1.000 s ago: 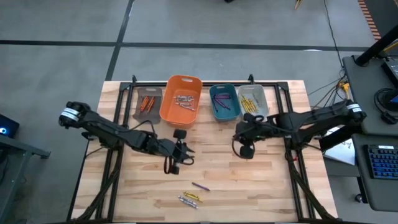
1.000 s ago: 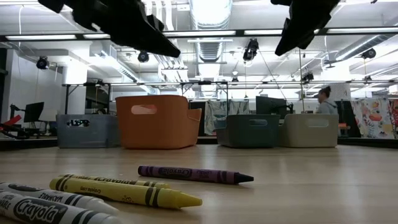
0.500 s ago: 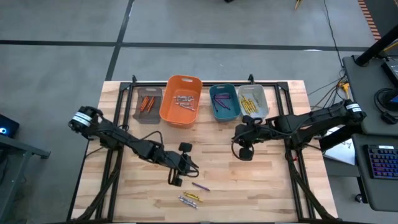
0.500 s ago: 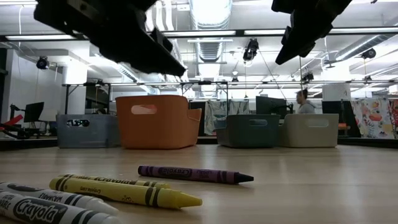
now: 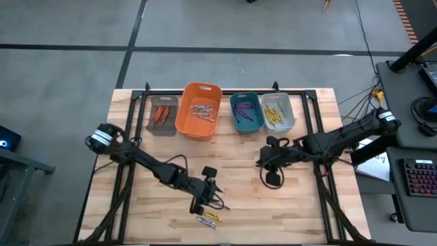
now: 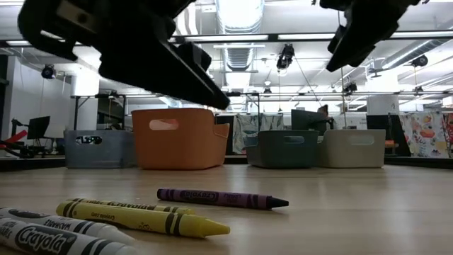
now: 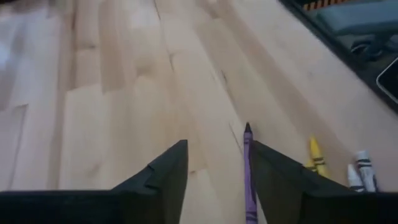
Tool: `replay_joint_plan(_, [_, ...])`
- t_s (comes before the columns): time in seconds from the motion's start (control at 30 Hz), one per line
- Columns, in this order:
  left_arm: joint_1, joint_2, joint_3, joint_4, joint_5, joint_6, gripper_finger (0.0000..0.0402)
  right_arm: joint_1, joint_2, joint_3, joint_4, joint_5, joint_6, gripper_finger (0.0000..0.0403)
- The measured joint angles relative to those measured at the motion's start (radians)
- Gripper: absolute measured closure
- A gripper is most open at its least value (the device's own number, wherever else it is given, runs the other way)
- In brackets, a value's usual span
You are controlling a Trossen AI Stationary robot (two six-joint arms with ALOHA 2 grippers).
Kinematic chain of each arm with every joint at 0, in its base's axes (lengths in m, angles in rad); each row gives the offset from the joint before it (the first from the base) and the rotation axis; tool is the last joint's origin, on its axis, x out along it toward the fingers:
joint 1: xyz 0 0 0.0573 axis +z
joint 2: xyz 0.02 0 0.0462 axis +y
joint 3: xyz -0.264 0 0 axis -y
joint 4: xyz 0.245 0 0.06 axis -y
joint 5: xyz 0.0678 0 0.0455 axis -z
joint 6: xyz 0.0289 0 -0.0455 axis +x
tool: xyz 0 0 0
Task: Sort crayons
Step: Put the purple crayon into the blue bin
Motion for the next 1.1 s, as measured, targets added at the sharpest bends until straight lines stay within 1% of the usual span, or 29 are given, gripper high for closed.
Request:
replay_joint_plan(0.1, [-0.009, 0.038, 0.024, -0.001, -0.001, -0.019, 0.0231, 0.037, 0.002, -0.016, 0.036, 0.001, 0.026, 0.036])
replay_joint_plan(0.17, [-0.014, 0.063, 0.034, -0.002, -0.001, -0.048, 0.0228, 0.062, 0.007, -0.023, 0.058, 0.006, 0.033, 0.036])
replay_joint_plan(0.37, [-0.026, 0.126, 0.053, -0.007, 0.0, -0.104, 0.0236, 0.123, 0.019, -0.027, 0.09, 0.05, 0.045, 0.036])
replay_joint_plan(0.5, [-0.036, 0.151, 0.058, -0.009, 0.0, -0.131, 0.024, 0.152, 0.019, -0.029, 0.095, 0.054, 0.083, 0.036])
replay_joint_plan(0.73, [-0.063, 0.182, 0.059, -0.002, -0.002, -0.152, 0.024, 0.192, 0.035, -0.032, 0.094, 0.082, 0.088, 0.036])
replay_joint_plan(1.0, [-0.075, 0.197, 0.059, -0.005, -0.105, -0.184, 0.0242, 0.203, 0.096, -0.032, 0.101, 0.09, 0.09, 0.036])
replay_joint_plan(1.1, [-0.074, 0.198, 0.059, -0.01, -0.124, -0.192, 0.0249, 0.203, 0.129, -0.032, 0.109, 0.09, 0.089, 0.036])
